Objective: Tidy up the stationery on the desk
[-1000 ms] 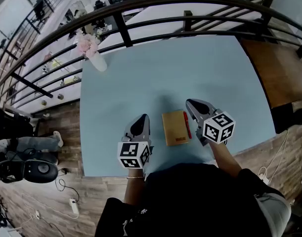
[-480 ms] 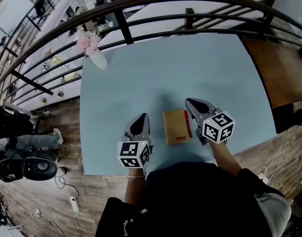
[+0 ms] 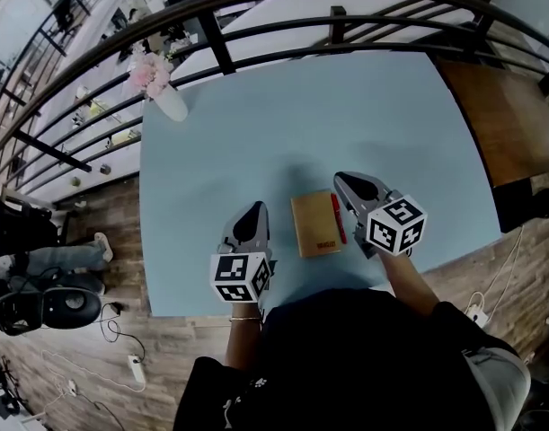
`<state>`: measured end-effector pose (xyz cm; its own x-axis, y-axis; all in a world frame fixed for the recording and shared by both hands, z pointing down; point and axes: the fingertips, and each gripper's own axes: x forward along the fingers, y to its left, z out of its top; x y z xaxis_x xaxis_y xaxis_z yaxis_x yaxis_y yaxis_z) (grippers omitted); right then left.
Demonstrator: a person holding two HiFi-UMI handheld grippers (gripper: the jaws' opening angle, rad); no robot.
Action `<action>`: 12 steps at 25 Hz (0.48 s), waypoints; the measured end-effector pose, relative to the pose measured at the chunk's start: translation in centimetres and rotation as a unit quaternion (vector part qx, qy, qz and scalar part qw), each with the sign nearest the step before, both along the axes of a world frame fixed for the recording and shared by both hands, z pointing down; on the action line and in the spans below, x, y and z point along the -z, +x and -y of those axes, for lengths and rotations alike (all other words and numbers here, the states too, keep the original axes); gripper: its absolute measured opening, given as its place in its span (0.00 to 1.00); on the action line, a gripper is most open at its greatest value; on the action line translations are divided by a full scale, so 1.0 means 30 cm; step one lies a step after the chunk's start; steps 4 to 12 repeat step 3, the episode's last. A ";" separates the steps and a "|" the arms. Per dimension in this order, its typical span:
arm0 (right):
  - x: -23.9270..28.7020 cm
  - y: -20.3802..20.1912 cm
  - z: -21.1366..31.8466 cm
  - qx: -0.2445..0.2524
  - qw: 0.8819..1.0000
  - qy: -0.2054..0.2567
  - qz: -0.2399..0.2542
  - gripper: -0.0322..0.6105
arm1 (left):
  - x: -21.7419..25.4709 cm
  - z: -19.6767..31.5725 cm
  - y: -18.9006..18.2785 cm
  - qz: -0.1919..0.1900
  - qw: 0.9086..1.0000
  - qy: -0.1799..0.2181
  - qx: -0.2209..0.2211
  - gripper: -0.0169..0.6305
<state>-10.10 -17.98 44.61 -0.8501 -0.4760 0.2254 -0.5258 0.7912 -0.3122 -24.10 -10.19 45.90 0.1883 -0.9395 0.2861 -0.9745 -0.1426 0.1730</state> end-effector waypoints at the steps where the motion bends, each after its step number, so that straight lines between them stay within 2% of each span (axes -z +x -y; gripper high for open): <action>1: 0.001 -0.003 0.005 0.001 1.000 0.001 0.000 0.07 | 0.000 0.004 -0.003 0.001 1.000 0.001 0.001 0.02; 12: 0.002 -0.009 0.016 0.002 1.000 0.004 0.002 0.07 | -0.001 0.011 -0.009 0.002 1.000 0.002 0.003 0.02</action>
